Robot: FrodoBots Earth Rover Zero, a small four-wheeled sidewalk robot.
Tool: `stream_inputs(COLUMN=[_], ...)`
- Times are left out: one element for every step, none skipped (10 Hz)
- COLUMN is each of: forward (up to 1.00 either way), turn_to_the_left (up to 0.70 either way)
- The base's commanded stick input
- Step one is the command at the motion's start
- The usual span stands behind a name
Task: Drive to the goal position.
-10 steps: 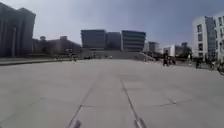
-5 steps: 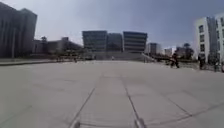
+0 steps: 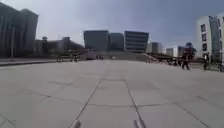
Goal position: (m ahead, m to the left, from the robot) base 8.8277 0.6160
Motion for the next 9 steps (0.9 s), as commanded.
stream_inputs(forward=[0.70,0.70,0.70,0.70,0.70,0.70,0.70,0.70,0.70], turn_to_the_left=[0.01,0.01,0.01,0.01,0.01,0.01,0.01,0.01,0.01])
